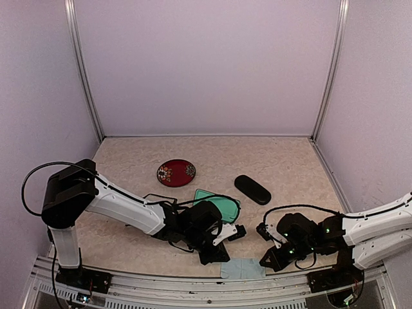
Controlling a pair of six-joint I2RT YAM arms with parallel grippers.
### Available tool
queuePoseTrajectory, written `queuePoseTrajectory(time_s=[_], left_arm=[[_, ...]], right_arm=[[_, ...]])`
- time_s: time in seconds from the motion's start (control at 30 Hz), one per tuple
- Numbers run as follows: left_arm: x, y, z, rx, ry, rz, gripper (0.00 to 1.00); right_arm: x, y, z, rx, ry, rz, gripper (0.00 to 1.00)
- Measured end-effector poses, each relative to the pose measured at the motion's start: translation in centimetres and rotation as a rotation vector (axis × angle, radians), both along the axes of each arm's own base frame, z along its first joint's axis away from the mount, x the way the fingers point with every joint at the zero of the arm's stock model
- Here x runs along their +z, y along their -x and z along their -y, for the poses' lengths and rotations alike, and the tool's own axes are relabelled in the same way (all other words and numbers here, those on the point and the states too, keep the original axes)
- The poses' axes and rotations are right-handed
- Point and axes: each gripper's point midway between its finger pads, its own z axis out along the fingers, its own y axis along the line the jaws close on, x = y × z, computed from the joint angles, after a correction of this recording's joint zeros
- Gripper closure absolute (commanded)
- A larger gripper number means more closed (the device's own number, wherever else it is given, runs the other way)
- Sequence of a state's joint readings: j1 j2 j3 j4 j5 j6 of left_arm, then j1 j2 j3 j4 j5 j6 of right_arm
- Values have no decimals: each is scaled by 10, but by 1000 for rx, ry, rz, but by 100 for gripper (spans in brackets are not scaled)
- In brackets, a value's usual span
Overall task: Organize the sunglasses
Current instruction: Pick up the folded cleaning cloth from the corner of the board.
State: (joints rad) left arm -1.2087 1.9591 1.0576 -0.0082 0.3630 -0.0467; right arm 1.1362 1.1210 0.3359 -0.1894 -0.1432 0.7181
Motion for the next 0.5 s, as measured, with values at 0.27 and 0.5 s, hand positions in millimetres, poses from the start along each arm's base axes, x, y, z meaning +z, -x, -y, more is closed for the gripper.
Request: queuePoseTrajectory(time_s=[0.27, 0.5], left_arm=[[2, -4, -3, 18, -8, 16, 100], [10, -14, -10, 44, -26, 53, 100]], right_arm=[[8, -3, -3, 15, -29, 33, 100], [22, -11, -12, 33, -50, 91, 100]])
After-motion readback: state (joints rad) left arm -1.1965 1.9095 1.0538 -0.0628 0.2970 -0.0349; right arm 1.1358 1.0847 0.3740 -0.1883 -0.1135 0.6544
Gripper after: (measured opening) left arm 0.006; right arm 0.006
